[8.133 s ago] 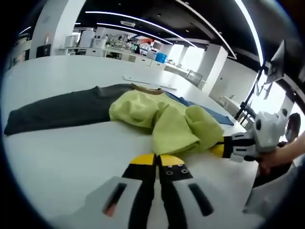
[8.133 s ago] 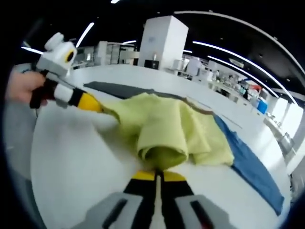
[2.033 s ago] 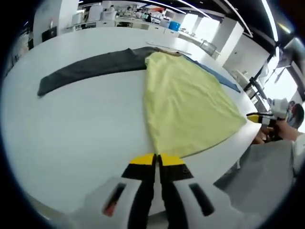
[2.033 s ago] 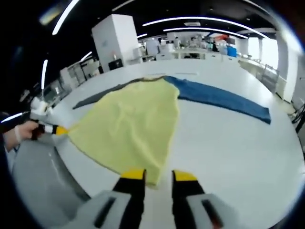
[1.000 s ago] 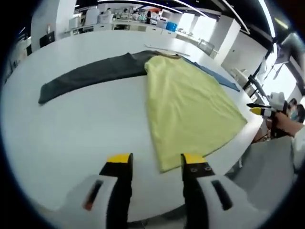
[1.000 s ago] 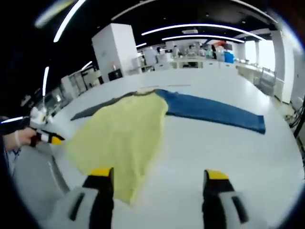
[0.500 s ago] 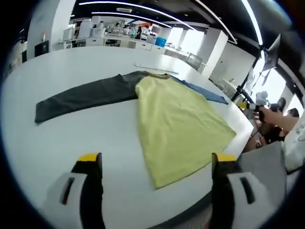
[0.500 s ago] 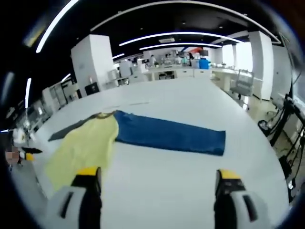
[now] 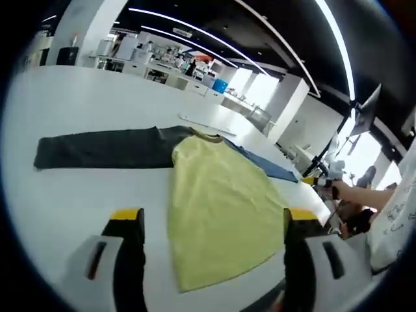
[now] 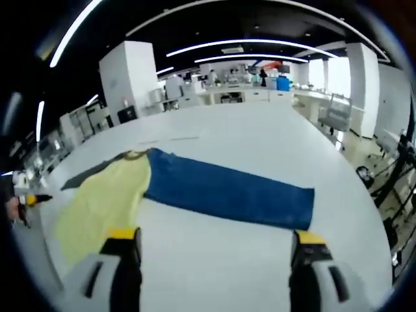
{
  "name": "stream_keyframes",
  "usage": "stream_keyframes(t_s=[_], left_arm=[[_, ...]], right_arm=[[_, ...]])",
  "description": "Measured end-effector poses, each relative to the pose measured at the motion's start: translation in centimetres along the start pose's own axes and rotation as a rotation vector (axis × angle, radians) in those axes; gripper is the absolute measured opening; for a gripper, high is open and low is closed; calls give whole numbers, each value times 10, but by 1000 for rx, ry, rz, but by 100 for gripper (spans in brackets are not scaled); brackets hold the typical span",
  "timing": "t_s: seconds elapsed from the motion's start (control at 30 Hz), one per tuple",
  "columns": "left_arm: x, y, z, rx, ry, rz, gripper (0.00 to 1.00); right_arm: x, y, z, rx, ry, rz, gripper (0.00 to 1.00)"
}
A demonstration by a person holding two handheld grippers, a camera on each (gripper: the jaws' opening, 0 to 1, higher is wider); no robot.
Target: Fold the garment on the visible template until the final outline fits inside the template.
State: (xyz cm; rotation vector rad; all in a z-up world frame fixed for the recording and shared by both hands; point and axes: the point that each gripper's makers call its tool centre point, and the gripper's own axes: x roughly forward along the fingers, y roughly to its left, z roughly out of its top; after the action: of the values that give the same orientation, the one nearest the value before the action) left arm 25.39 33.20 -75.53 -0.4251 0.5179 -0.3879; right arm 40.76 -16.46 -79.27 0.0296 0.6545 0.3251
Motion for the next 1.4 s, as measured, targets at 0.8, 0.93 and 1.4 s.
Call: stream_keyframes(t_s=[0.8, 0.93, 1.4], left_arm=[[17, -15, 9, -112, -54, -48, 84], [24, -16, 12, -108, -53, -63, 81], [37, -29, 17, -24, 18, -72, 79]], right_arm=[[23, -100, -3, 273, -65, -216, 42], [29, -102, -7, 306, -42, -239, 33], [33, -115, -15, 267, -25, -271, 16]])
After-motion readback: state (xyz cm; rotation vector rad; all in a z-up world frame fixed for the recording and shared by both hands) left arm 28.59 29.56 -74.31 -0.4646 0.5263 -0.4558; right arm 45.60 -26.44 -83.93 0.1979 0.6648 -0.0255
